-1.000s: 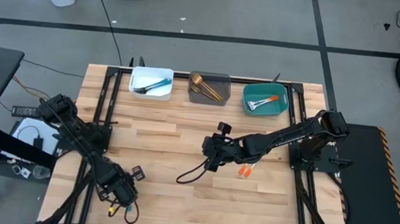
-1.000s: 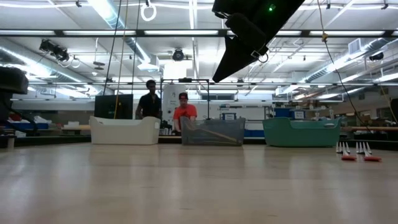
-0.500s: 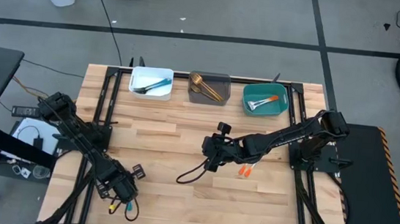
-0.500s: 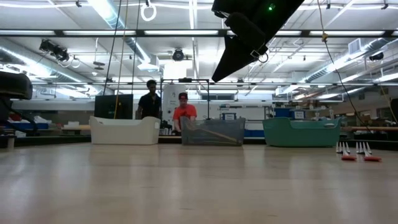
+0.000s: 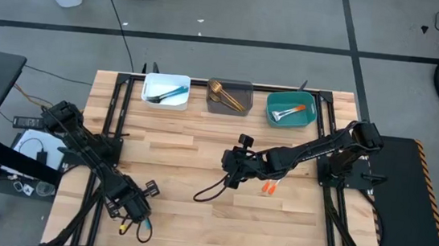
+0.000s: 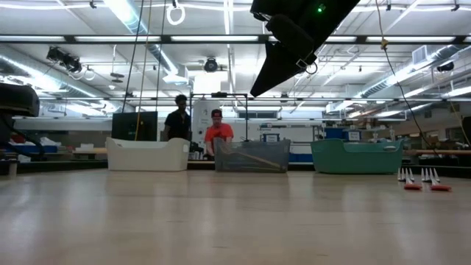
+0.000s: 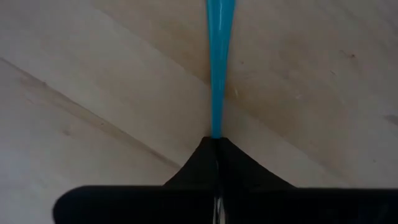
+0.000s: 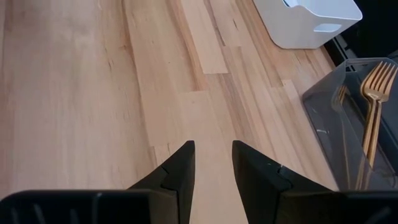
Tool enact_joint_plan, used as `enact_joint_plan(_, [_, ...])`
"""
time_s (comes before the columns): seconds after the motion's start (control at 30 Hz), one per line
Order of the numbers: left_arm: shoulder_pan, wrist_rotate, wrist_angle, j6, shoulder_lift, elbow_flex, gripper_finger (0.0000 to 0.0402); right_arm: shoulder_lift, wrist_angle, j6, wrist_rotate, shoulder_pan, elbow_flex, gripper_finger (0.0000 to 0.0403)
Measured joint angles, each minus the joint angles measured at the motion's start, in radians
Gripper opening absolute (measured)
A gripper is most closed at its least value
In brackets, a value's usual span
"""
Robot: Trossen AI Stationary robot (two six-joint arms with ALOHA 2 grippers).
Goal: Sort silverware by color (type)
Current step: Put the blue fork into the white bin
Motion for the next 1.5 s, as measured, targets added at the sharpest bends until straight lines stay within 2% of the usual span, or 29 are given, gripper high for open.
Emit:
enact_joint_plan(0.43, [-0.002,-0.081,-0.101,-0.007,-0.001,0.054,0.0006,0.0,0.004,-0.001,0.0,0.0,0.0,0.0117])
enact_joint_plan(0.57, [0.019,-0.138,-0.127,-0.054,-0.003,0.054,0.0006,0.0,0.004,-0.001,-0.001,0.0,0.0,0.0117])
enact_joint_plan(0.77, [0.068,-0.274,-0.196,-0.12,-0.004,0.055,0.0006,0.0,0.005,-0.002,-0.001,0.0,0.0,0.0117])
enact_joint_plan(1.0, [0.153,-0.405,-0.299,-0.188,-0.005,0.056,0.0008,0.0,0.009,-0.004,-0.001,0.0,0.0,0.0117])
enact_joint_plan(1.5, [0.382,-0.59,-0.429,-0.178,-0.006,0.057,0.0011,0.0,0.011,-0.009,-0.002,0.0,0.0,0.0117])
